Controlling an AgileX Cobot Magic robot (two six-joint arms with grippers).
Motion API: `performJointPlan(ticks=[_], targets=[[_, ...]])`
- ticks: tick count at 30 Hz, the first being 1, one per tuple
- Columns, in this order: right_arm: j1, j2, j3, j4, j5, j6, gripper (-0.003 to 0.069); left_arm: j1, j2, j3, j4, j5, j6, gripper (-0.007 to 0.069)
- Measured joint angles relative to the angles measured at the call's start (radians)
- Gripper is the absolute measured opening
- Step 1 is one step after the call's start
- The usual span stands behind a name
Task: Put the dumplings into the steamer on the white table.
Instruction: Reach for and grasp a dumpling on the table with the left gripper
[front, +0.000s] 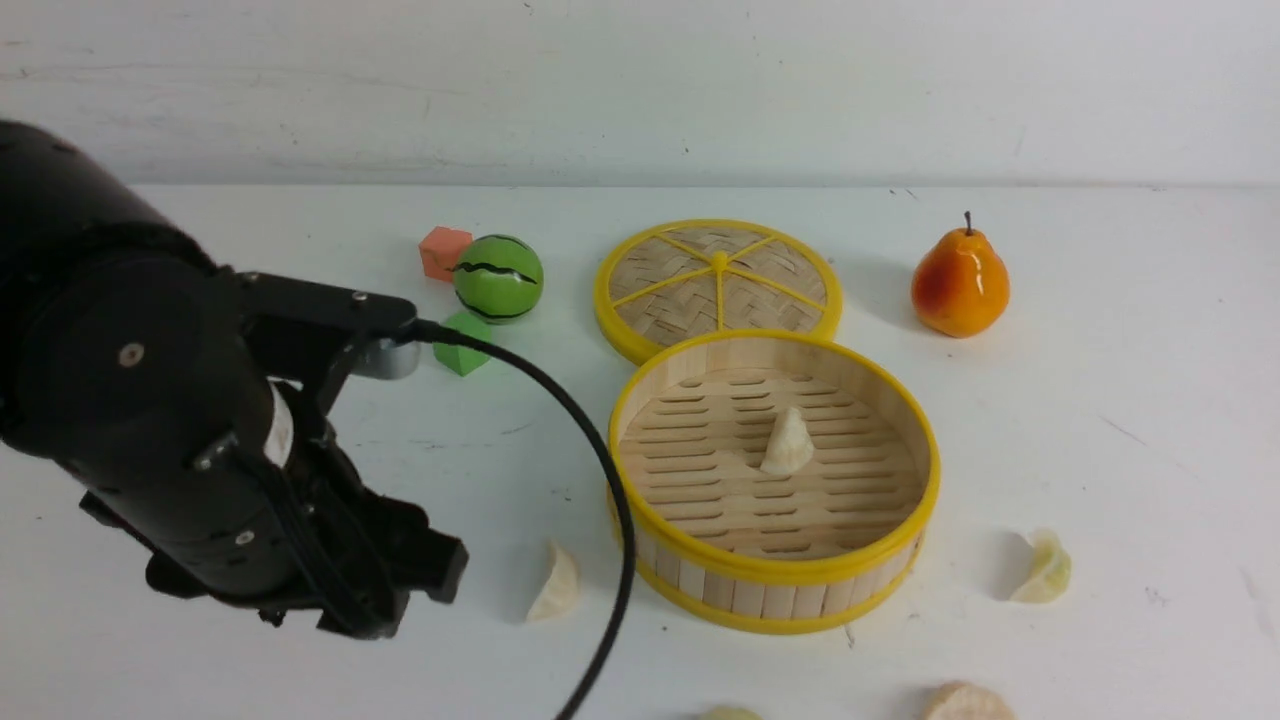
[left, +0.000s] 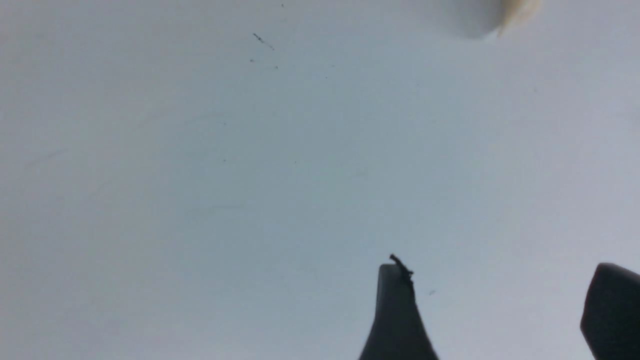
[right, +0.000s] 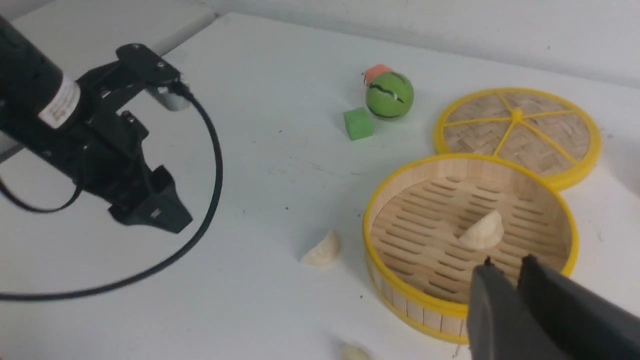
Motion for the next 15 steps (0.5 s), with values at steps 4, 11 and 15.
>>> performJointPlan(ticks=[4,11,15], targets=[[0.0,0.0,0.0,0.008,0.028,0.0,0.0083,0.1,0.007,0.026,-0.12,-0.13,0.12,0.0467],[0.0,0.0,0.0,0.008,0.03,0.0,0.0091,0.119,0.099,0.029,-0.325,-0.296,0.256,0.0467],[0.0,0.0,0.0,0.008,0.03,0.0,0.0093,0.105,0.229,0.008,-0.37,-0.319,0.293,0.0467]])
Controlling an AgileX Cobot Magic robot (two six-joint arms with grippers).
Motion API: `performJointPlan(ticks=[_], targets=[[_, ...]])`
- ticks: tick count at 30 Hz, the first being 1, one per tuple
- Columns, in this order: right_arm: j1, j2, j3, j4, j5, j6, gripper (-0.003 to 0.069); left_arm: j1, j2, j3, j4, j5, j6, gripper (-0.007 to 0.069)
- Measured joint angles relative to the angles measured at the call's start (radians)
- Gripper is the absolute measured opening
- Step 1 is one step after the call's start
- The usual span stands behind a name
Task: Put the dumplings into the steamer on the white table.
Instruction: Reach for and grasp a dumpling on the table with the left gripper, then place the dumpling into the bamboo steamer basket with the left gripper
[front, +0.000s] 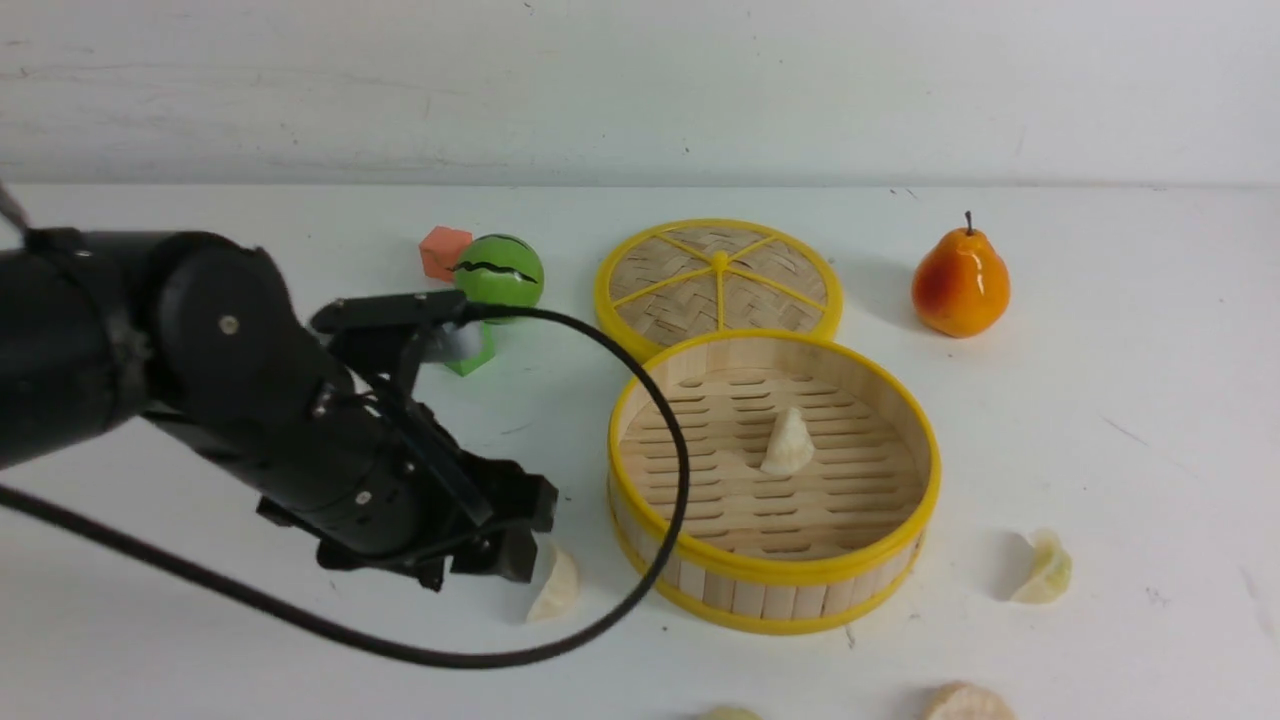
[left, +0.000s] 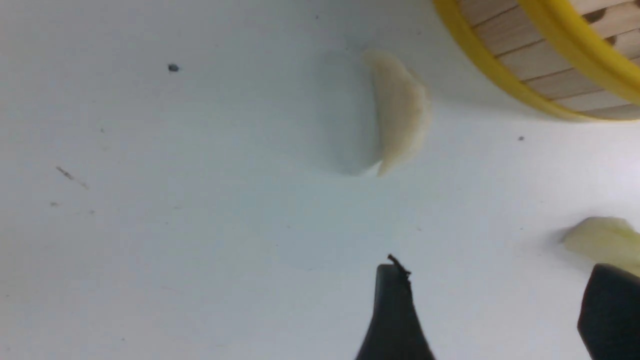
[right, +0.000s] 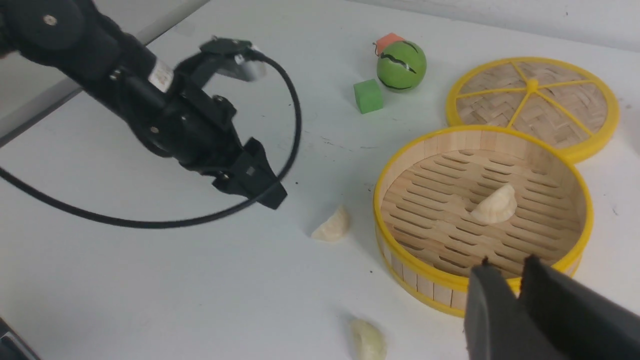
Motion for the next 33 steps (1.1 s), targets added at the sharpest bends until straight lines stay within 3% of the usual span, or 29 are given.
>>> performJointPlan(ticks=[7,14,19,22,27,33], targets=[[0.0,0.0,0.0,0.0,0.0,0.0,0.0094,-0.064,0.184,-0.125,0.027,0.017,-0.036,0.0467],[0.0,0.0,0.0,0.0,0.031,0.0,0.0095,-0.074,0.33,-0.241,0.205,0.014,-0.188,0.0467],[0.0,0.0,0.0,-0.005,0.048,0.0,0.0095,-0.074,0.378,-0.243,0.237,0.001,-0.214,0.0463],[0.0,0.0,0.0,-0.022,0.048,0.0,0.0095,-0.074,0.401,-0.247,0.24,-0.003,-0.219,0.0406],[0.0,0.0,0.0,-0.028,0.048,0.0,0.0095,-0.074,0.398,-0.252,0.241,0.016,-0.217,0.0175],[0.0,0.0,0.0,-0.03,0.048,0.0,0.0095,-0.08,0.341,-0.346,0.243,0.15,-0.195,0.0193]])
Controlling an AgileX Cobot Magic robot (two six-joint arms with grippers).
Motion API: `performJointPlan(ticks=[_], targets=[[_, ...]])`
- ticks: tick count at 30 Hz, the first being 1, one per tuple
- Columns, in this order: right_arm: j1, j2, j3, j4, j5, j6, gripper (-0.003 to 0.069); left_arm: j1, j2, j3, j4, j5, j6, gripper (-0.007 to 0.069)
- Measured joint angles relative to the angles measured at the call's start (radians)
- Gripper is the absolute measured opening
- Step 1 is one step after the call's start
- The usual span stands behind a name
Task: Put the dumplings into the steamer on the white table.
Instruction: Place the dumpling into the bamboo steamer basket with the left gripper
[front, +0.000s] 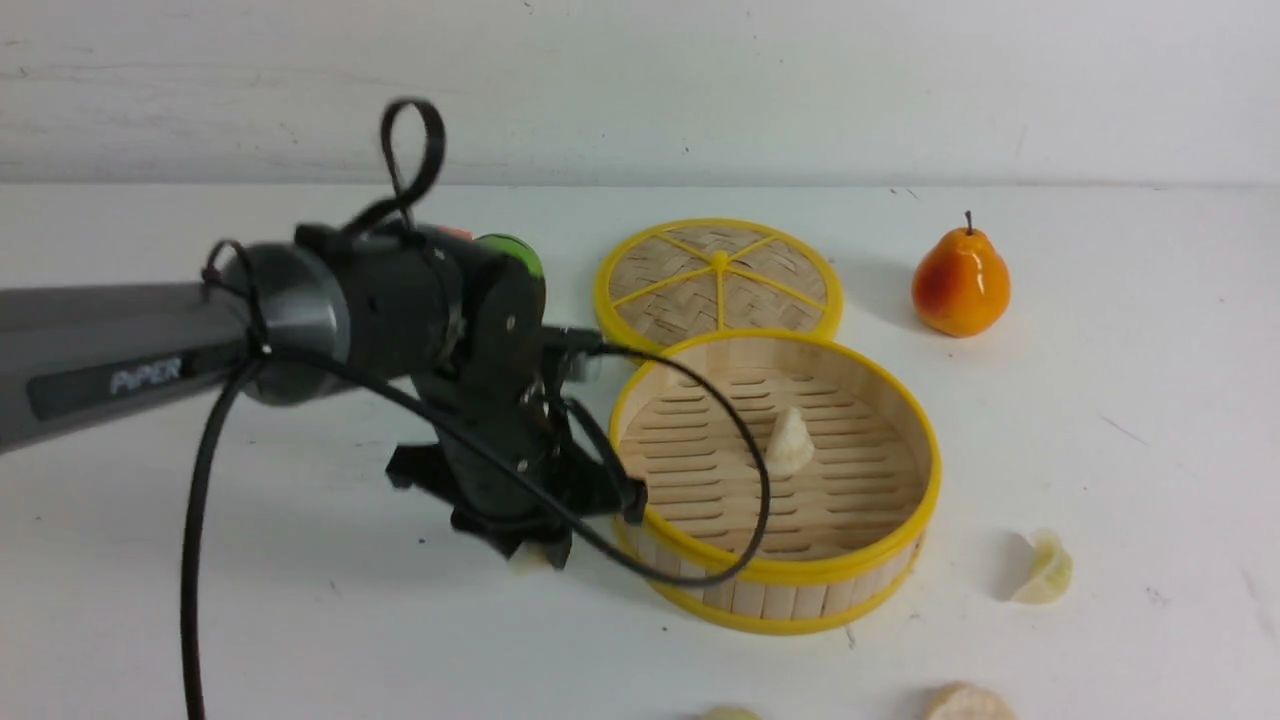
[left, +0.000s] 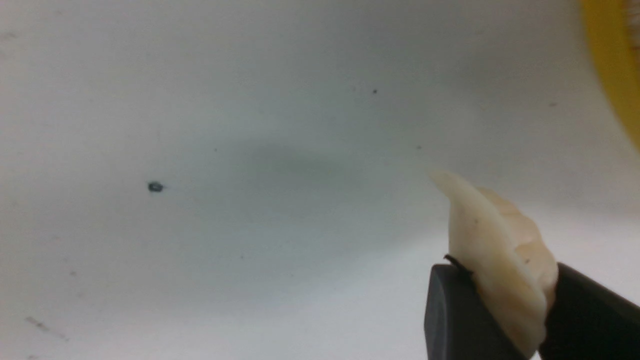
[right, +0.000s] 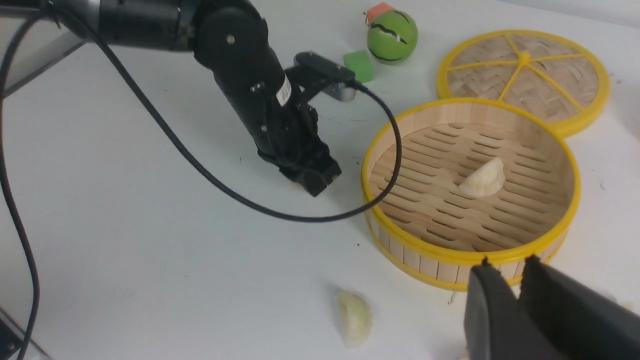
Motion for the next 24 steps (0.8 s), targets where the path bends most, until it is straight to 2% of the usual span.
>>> performJointPlan(ticks=[7,13,19,24], targets=[[0.0,0.0,0.0,-0.028,0.0,0.0,0.0095,-0.095,-0.022,-0.352,-0.008,0.089,0.002,0.0193],[0.0,0.0,0.0,-0.031,0.005,0.0,0.0095,-0.104,0.181,-0.631,-0.008,0.154,-0.019,0.0193],[0.0,0.0,0.0,-0.031,0.06,0.0,0.0095,-0.084,0.36,-0.743,0.006,0.175,-0.025,0.0193],[0.0,0.0,0.0,-0.057,0.079,0.0,0.0095,-0.086,0.453,-0.769,-0.001,0.122,-0.027,0.0192]])
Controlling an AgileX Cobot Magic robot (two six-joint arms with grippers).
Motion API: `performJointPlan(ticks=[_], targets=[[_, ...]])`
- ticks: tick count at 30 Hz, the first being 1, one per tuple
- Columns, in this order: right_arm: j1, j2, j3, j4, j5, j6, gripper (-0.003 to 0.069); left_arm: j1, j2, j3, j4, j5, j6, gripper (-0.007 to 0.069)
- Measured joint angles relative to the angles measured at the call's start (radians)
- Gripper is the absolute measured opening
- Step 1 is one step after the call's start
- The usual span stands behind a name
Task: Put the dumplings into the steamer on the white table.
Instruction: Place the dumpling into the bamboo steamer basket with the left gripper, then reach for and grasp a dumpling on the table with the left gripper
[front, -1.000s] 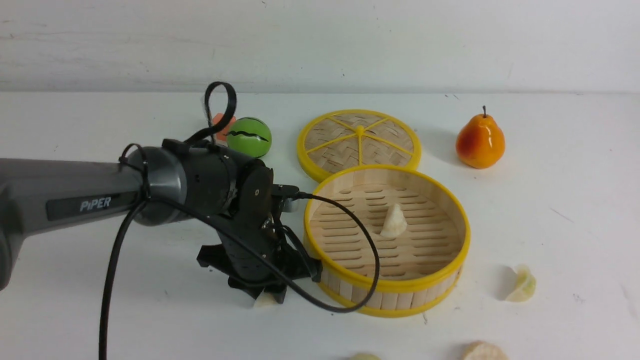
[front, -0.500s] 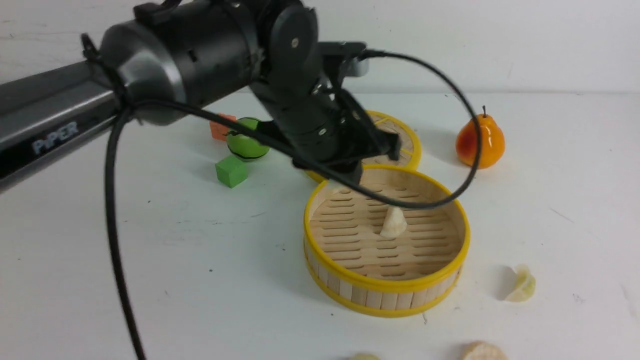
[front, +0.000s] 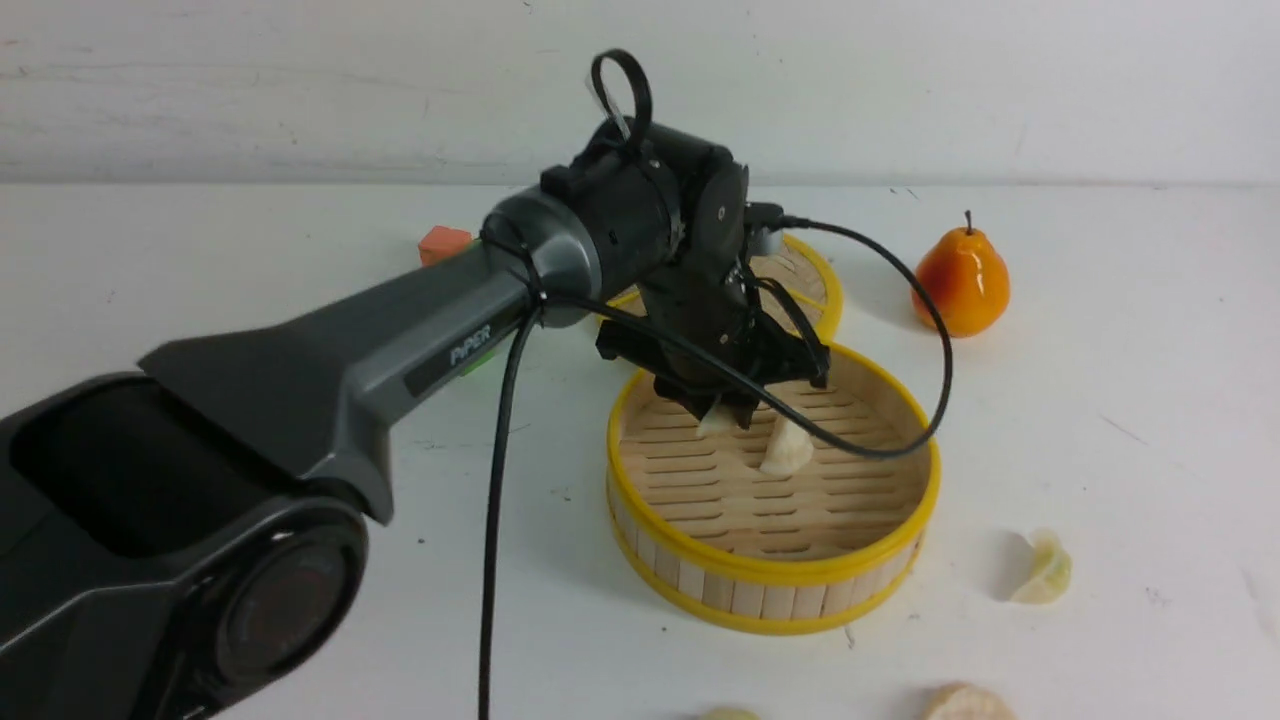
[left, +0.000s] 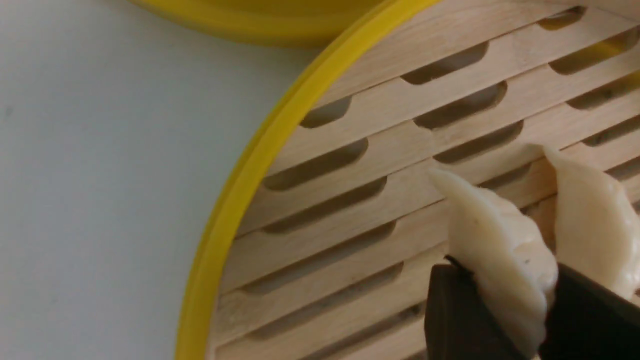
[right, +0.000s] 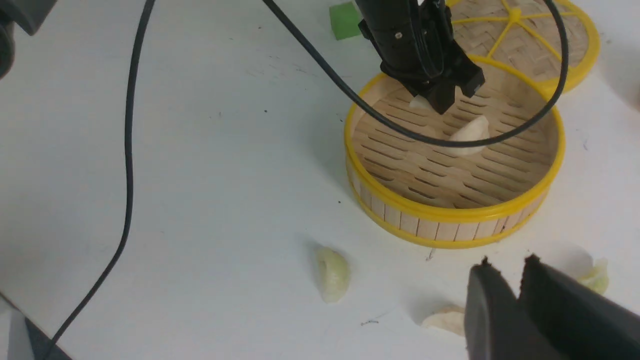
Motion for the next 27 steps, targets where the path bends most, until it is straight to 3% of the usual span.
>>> performJointPlan(ticks=[5,13,18,27], targets=[[0.0,0.0,0.0,-0.026,0.001,0.0,0.0097,0.0,0.037,-0.002,0.001,-0.032,0.0,0.0262],[0.0,0.0,0.0,-0.037,0.003,0.0,0.0105,0.0,0.029,-0.055,-0.01,0.086,0.0,0.051],[0.0,0.0,0.0,-0.043,0.003,0.0,0.0106,0.0,-0.019,-0.162,-0.063,0.235,0.061,0.054],[0.0,-0.001,0.0,-0.043,0.003,0.0,0.0114,0.0,-0.28,-0.171,-0.124,0.259,0.123,0.0541]])
